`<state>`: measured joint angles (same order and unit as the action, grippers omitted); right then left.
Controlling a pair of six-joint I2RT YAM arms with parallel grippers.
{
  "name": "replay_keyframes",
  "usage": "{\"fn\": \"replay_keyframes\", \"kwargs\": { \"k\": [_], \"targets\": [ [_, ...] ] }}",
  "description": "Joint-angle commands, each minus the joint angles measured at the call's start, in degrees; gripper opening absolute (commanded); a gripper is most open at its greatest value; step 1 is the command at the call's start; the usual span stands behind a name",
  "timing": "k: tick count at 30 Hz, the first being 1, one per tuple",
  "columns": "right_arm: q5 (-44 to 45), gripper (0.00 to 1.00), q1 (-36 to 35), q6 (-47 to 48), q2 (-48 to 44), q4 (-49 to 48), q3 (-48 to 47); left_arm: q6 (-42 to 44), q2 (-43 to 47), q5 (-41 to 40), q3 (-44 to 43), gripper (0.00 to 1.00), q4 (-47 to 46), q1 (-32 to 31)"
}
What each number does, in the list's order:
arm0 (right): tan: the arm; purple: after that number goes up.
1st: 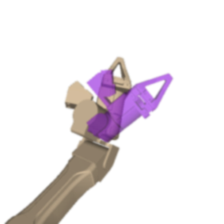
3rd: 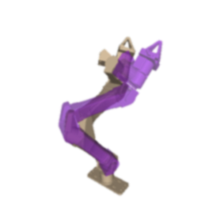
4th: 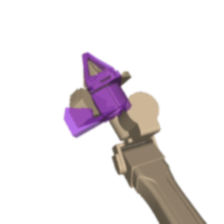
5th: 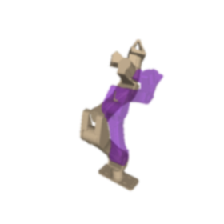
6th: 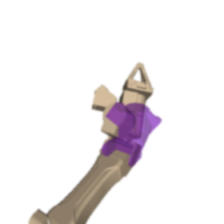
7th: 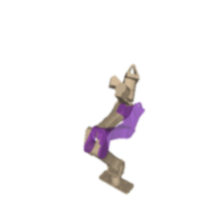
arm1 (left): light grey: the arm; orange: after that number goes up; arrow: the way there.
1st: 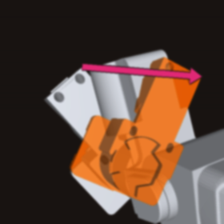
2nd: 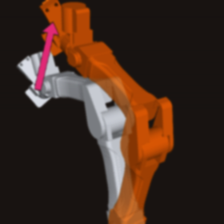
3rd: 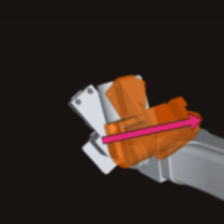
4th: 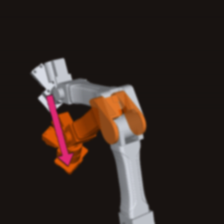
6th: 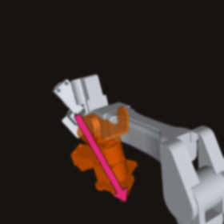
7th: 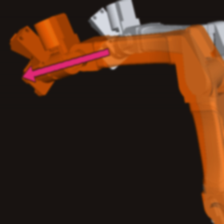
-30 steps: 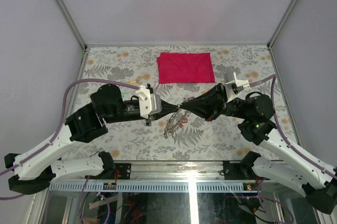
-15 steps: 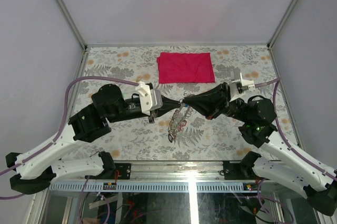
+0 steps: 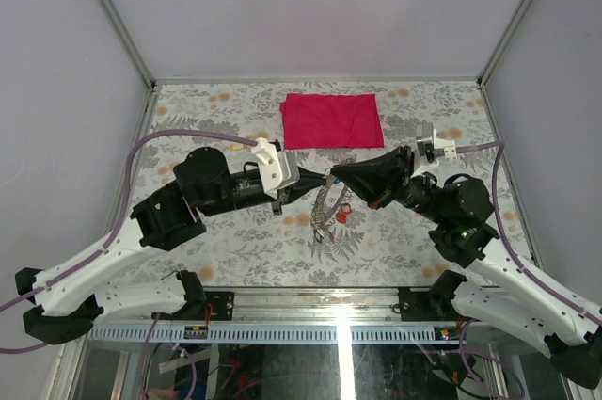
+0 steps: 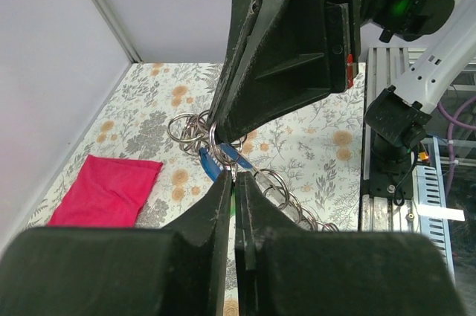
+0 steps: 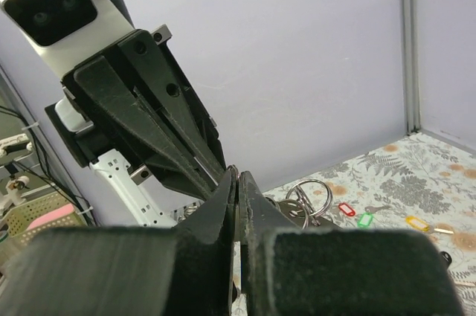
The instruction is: Put the keys on the keyring
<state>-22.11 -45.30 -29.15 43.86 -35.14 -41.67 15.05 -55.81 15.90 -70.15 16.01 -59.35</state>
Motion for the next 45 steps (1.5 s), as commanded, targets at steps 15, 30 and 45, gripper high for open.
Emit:
{"fn": "replay_keyframes", "kwargs": {
  "k": [15,30,45],
  "targets": [
    [2.40,0.00,0.40,5.73,-3.02,-3.97,-2.62,-3.12,0.80,2.90,1.62,0.16,-3.79,-0.35],
    [-4.86,0.00,0.45,12.28,-2.98,6.40,-8.38,-5.95,3.61,1.14,2.64,0.21,-7.62,-0.31],
    [5.80,0.00,0.43,23.89,1.14,40.57,-19.67,-11.06,-0.23,-7.09,1.44,0.42,-5.26,0.30]
  ]
}}
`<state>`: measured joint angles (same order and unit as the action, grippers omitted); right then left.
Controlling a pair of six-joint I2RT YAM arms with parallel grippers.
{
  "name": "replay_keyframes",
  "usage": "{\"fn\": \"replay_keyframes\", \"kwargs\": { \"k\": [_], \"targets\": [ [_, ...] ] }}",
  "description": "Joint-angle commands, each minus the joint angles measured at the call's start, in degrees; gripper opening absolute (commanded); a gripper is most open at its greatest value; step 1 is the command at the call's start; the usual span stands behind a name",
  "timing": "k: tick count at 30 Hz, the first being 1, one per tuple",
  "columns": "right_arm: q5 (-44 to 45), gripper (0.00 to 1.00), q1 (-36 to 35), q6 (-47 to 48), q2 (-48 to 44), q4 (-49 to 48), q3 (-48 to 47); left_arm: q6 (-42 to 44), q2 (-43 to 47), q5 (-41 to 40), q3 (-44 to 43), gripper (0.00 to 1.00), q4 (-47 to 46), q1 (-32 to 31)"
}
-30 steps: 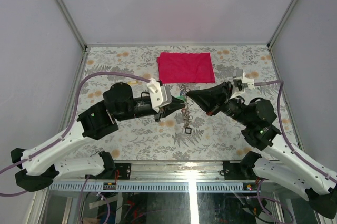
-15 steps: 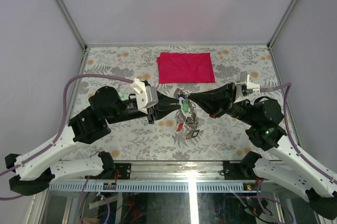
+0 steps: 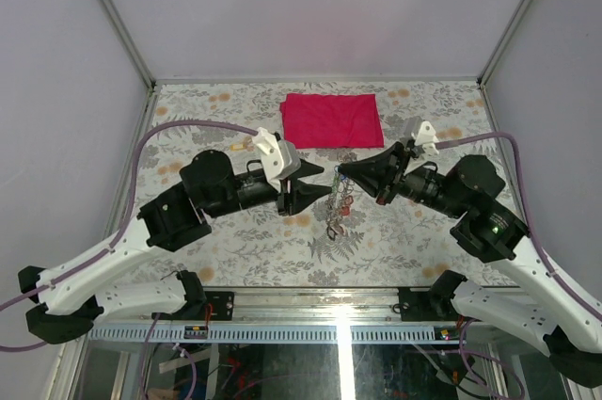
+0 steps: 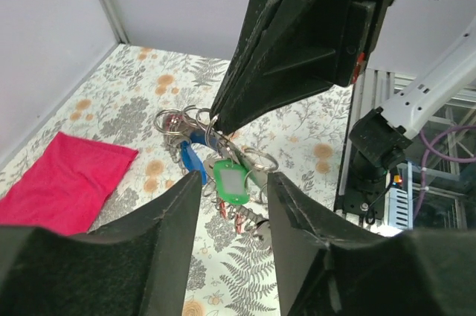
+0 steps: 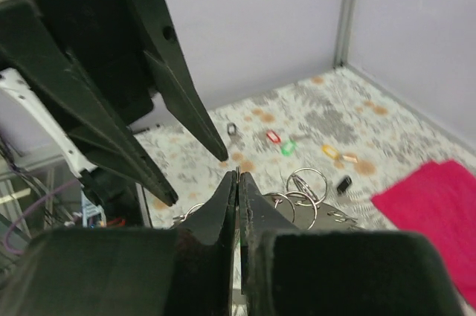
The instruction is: Put the keys on the keyring
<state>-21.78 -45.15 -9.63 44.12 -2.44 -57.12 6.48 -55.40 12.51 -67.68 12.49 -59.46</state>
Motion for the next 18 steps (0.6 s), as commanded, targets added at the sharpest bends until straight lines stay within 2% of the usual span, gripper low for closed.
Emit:
{"fn": "replay_keyframes", "kwargs": {
  "k": [1,8,18],
  "targets": [
    [6.49,0.00,0.27,5.06,1.14,9.54,-4.55,-2.99,-0.75,-4.06,-0.84,0.44,-2.02,0.77],
    [11.33,0.00,0.28,6.30,2.11,15.43,-4.78,-6.66,-2.13,-0.17,-0.24,0.55,-2.64,5.02],
    [11.06,0.00,0.28,1.58,2.08,12.45,-4.69,-7.00,-5.56,7.27,3.97,0.70,-5.77,6.29]
  ]
}}
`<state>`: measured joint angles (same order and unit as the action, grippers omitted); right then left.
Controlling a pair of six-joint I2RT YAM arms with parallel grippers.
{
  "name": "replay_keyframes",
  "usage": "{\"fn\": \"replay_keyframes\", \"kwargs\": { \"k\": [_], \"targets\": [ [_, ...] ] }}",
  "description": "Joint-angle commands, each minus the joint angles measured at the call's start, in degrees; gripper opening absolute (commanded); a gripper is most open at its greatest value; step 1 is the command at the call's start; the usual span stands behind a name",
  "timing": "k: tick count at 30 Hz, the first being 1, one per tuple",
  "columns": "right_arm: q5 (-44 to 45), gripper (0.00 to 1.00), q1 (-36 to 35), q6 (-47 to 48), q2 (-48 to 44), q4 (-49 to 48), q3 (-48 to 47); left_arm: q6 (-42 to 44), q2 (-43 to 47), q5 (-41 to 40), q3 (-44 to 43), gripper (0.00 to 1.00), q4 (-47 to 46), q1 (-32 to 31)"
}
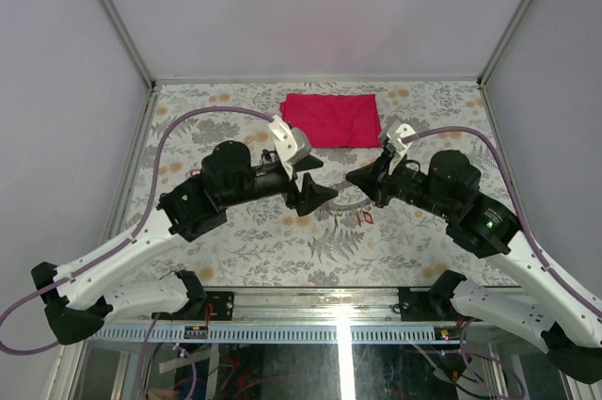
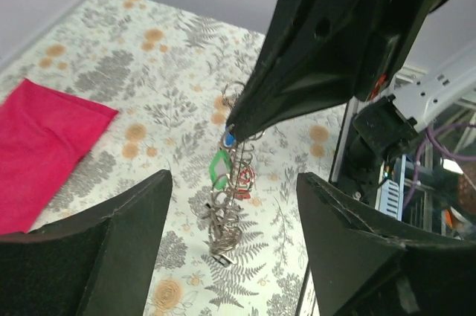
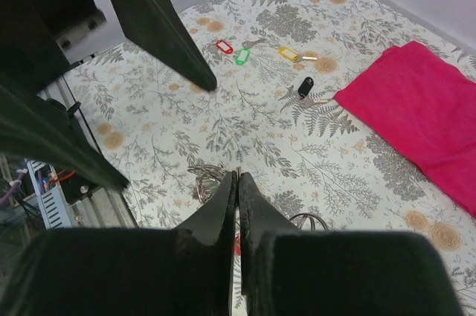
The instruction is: Put the keys on the keyring
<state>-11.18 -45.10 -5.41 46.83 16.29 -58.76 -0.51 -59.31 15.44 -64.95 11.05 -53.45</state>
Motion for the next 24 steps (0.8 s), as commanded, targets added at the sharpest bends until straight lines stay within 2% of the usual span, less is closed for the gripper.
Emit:
{"fn": "replay_keyframes", "kwargs": {
  "k": [1,10,20,24],
  "targets": [
    [0.13,0.00,0.20,-2.88,-0.48,-6.35,-3.34,0.57,-2.15,4.77,1.23,0.71,-4.29,0.28],
    [-1.96,0.00,0.19,-4.88,-0.07,-7.89,-3.76,8.10,-5.47,5.11,-0.02,0.74,-2.86,0.19],
    [-4.33,0.00,0.20,-7.95,0.22,-11.37,-3.64,12.11,-8.71,7.89,-2.53,0.54,1.73,0.16],
    [-5.61,0.00,0.19,-8.70,0.61,-11.96,-3.66,12.25,-9.12,7.27,-2.94,0.40,1.87,0.12]
  ]
}}
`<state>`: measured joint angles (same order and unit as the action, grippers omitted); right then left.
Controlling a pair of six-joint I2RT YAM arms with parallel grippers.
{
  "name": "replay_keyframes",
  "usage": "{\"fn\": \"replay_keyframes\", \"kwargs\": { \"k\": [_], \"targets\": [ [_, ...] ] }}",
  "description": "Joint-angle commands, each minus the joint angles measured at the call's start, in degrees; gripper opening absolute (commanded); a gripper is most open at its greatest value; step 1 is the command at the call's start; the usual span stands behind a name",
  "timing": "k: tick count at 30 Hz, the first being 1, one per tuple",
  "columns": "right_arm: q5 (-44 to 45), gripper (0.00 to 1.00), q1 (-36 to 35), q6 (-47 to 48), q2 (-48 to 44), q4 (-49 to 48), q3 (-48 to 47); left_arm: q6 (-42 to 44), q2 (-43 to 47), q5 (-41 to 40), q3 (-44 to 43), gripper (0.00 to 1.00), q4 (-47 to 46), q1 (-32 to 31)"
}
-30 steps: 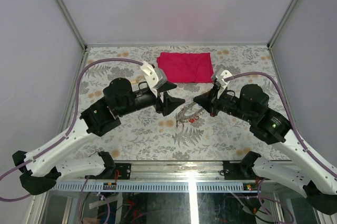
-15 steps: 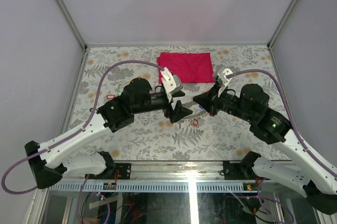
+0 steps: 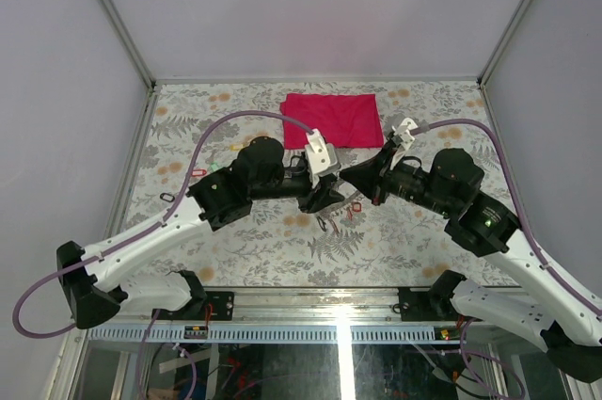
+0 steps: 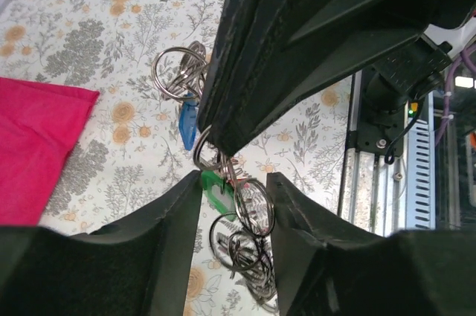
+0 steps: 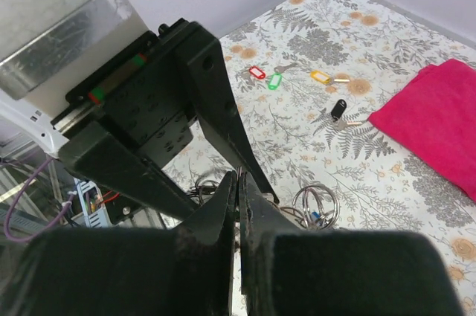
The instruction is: Put the keys on the keyring
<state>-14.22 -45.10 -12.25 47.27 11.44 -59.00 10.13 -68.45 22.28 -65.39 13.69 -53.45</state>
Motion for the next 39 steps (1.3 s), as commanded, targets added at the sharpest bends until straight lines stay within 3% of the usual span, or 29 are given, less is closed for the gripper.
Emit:
{"fn": "replay_keyframes", "kwargs": {
  "k": [1,10,13,17,23,30,39],
  "targets": [
    [-2.77,0.00,0.19,-1.97,0.24,-7.25,-3.40,1.61,-0.01,0.35,-2.55,0.36,-0.77,0.17],
    [-2.39,0.00,0.19,-2.00,-0.12,-7.28,-3.31,1.06,0.40,-0.11,-2.62,0.01,-0.94,0.13],
    [-1.08,0.05,0.24,-1.22,-0.53,-6.33,-3.77,-0.08,0.94,0.31,-1.79,0.00,-1.68,0.26],
    [2.04,0.25,0.24,0.67,-1.29,-3.47,-4.90,-3.61,1.77,2.62,0.47,0.00,-4.15,1.78],
    [15.09,0.49,0.23,2.74,-4.07,2.17,-5.50,-18.29,2.41,17.23,6.71,0.00,-14.39,12.62],
    [26.22,0.52,0.24,2.95,-4.50,11.07,-5.38,-36.85,2.47,28.48,15.23,0.00,-34.22,22.98],
    [21.77,0.53,0.28,0.12,-0.82,15.65,-5.50,-55.19,1.54,31.65,21.69,0.00,-54.66,30.42]
  ]
}}
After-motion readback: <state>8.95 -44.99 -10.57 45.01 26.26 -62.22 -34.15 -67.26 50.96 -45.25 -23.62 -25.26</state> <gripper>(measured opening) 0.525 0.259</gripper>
